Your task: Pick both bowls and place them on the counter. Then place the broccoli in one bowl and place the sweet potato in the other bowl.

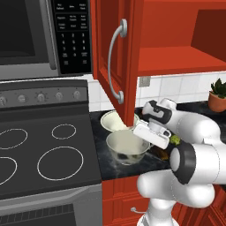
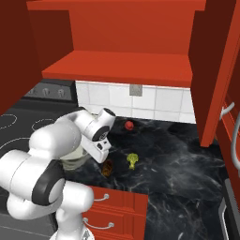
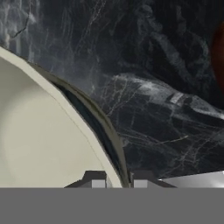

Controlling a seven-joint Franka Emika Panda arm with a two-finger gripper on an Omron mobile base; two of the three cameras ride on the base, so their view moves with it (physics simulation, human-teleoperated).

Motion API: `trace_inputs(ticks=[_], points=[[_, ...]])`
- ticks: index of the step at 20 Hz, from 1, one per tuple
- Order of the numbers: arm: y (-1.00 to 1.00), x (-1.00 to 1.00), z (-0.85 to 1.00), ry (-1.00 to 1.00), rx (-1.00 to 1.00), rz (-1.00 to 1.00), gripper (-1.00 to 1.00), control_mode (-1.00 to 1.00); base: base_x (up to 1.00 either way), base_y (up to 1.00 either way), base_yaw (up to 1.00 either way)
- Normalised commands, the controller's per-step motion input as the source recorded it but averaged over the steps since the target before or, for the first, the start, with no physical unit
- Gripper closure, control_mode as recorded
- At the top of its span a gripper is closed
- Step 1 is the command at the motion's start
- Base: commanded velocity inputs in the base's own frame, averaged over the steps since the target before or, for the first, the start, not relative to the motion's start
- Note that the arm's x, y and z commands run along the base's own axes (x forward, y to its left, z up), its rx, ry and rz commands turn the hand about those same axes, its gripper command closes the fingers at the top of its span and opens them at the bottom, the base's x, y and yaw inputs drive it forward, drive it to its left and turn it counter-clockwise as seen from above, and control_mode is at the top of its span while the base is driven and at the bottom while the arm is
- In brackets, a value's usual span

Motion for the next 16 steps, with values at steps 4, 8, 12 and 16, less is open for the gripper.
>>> trace_inputs(ticks=[4, 8, 12, 16], points=[[0.01, -0.01, -0.03, 0.01, 0.0, 0.0, -1.0, -1.0, 0.0, 0.0, 0.0], [0.0, -0.14, 0.08, 0.0, 0.05, 0.0, -1.0, -1.0, 0.0, 0.0, 0.0], [-0.03, -0.11, 0.2, 0.0, 0.07, 0.0, -1.0, -1.0, 0.0, 0.0, 0.0], [-0.2, -0.12, 0.33, 0.0, 0.06, 0.0, -1.0, -1.0, 0.0, 0.0, 0.0]])
